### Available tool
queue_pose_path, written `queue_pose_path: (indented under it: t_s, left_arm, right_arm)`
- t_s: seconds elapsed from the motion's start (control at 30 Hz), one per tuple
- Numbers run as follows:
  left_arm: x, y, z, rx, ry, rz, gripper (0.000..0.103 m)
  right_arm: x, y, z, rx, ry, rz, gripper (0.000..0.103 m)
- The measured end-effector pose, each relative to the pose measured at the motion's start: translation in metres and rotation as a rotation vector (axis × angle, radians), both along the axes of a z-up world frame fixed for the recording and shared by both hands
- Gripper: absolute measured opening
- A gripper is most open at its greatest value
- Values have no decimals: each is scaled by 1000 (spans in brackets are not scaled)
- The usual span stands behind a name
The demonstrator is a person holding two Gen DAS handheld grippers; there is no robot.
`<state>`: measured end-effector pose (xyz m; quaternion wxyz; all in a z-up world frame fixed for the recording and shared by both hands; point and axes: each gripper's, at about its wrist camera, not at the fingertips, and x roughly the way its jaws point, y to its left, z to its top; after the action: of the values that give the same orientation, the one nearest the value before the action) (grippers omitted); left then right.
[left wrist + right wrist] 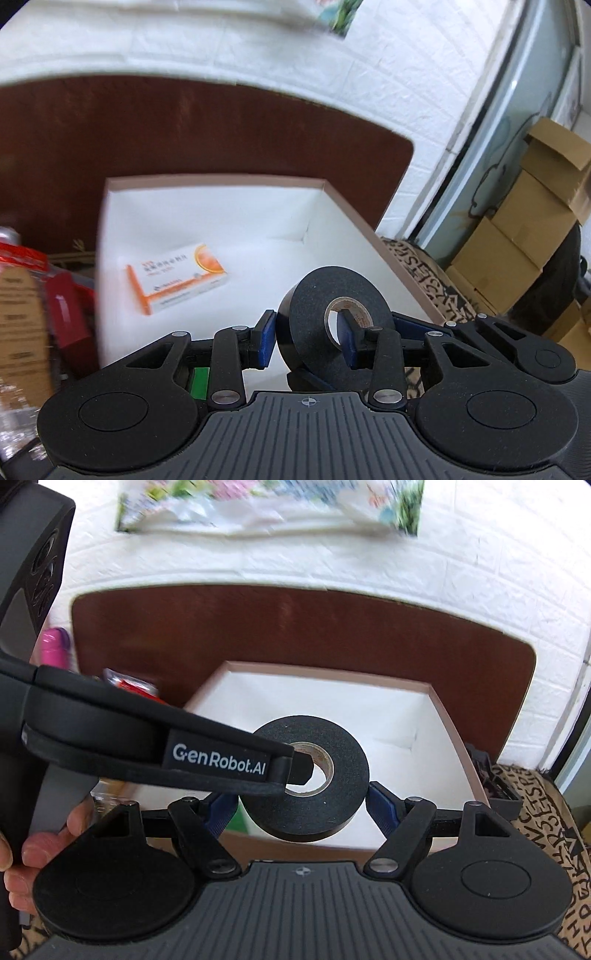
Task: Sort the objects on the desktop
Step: 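Carry the black tape roll into the brown box and open the left tool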
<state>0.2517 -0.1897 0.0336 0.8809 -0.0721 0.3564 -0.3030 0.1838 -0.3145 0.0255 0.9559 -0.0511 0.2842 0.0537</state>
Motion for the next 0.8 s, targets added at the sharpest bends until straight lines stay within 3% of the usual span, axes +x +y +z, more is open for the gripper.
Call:
queue_pose_path:
  t_s: [0.23,0.43,0.6,0.8]
  left_arm:
    - [59,-38,-21,59,92,-23,42]
    - [106,-60,-35,77,168,-27,42]
    - [127,-71,-50,119,180,-32,41]
    - [149,-74,-64,101,229,-21,51]
  right_arm:
    - [58,-38,-14,52,131,-25,80]
    - [102,-53,-22,4,217,-24,80]
    - [131,-50,-35,-105,267,5,80]
    - [157,-47,-46,-167,332,11,80]
